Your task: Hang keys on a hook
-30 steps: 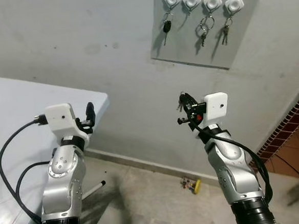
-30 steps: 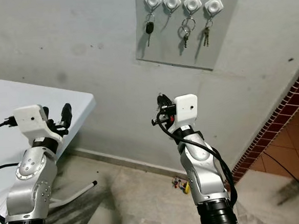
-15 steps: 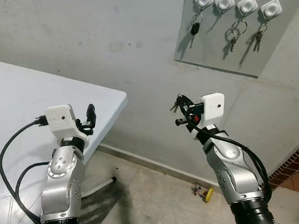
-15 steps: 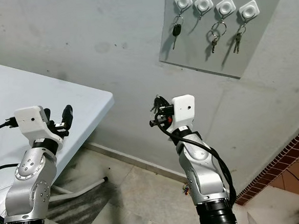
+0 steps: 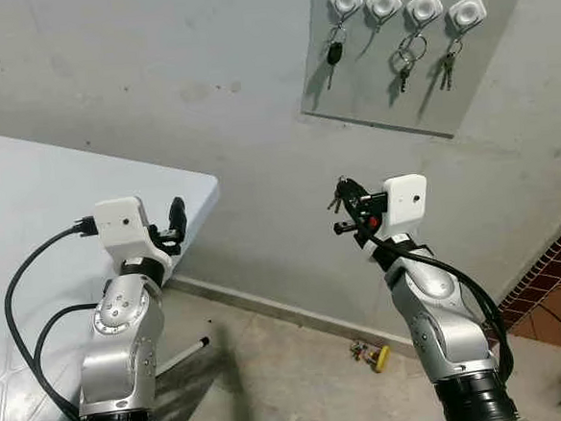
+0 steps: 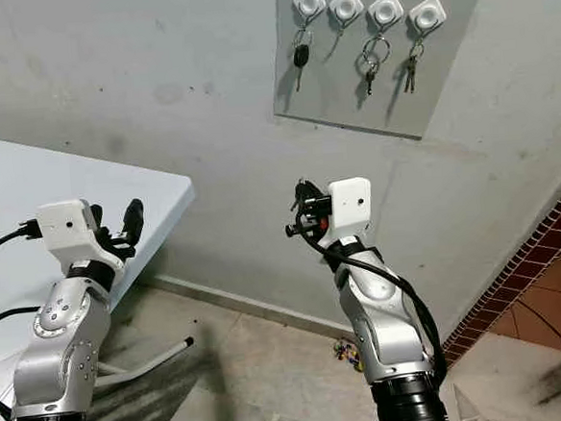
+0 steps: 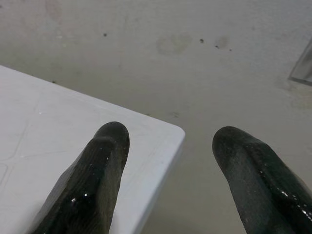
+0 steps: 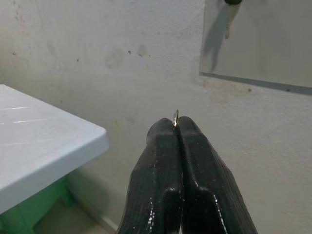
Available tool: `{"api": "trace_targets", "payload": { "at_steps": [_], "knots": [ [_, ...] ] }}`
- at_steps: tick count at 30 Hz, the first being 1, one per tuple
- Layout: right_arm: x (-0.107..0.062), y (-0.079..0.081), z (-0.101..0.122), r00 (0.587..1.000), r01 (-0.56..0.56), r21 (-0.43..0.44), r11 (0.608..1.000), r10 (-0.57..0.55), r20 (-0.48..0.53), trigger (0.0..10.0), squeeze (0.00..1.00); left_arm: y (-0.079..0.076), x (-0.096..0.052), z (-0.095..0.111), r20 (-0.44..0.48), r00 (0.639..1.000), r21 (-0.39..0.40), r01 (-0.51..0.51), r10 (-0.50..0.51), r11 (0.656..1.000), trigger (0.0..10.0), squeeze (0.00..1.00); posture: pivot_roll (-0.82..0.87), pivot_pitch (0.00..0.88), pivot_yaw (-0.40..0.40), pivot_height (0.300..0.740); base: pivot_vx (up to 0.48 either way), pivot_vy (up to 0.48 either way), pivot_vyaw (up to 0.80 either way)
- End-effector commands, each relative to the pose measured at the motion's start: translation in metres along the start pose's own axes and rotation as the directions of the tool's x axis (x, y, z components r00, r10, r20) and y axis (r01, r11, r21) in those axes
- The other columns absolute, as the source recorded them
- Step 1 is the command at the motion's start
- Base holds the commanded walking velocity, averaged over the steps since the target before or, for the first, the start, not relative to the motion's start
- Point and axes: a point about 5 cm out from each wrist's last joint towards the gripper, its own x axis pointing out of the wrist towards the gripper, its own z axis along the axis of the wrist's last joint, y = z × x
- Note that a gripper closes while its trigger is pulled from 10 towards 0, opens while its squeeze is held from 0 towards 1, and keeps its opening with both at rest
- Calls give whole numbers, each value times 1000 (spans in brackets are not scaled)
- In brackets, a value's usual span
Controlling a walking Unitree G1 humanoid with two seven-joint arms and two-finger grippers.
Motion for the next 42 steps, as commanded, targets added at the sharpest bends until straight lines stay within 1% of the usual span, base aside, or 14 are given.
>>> {"api": "trace_targets", "payload": {
  "at_steps": [1,6,19,34,37,41,42],
  "knots": [
    [1,-1,5,1000,-2,0,1000,2,13,10000,0,-3,1,7,21,1000,1,19,-19,1000,10000,0,-111,13,-29,740,0,0,-675],
    [1,-1,5,1000,1,-1,1000,-1,13,10000,0,-4,1,8,25,999,3,23,-23,1000,10000,0,-109,14,-28,740,0,0,-681],
    [1,0,4,1000,0,2,1000,0,14,10000,0,-3,1,9,30,999,18,27,-27,999,10000,0,-107,13,-27,740,277,0,-685],
    [1,0,4,1000,2,1,1000,-2,14,10000,0,-4,0,9,27,999,15,27,-27,1000,10000,0,-105,12,-28,740,290,0,-688],
    [2,2,5,1000,2,-8,1000,-2,15,10000,0,-4,0,9,31,999,16,25,-25,1000,10000,0,-104,11,-28,740,289,0,0],
    [3,1,5,1000,11,2,1000,-11,15,10000,0,-5,0,10,38,999,12,24,-25,1000,10000,0,-104,11,-28,740,266,0,0],
    [3,0,3,999,46,-2,999,-46,-7,10000,0,-4,0,11,46,999,-2,-2,2,1000,10000,0,-105,8,-29,740,0,0,0]
  ]
}}
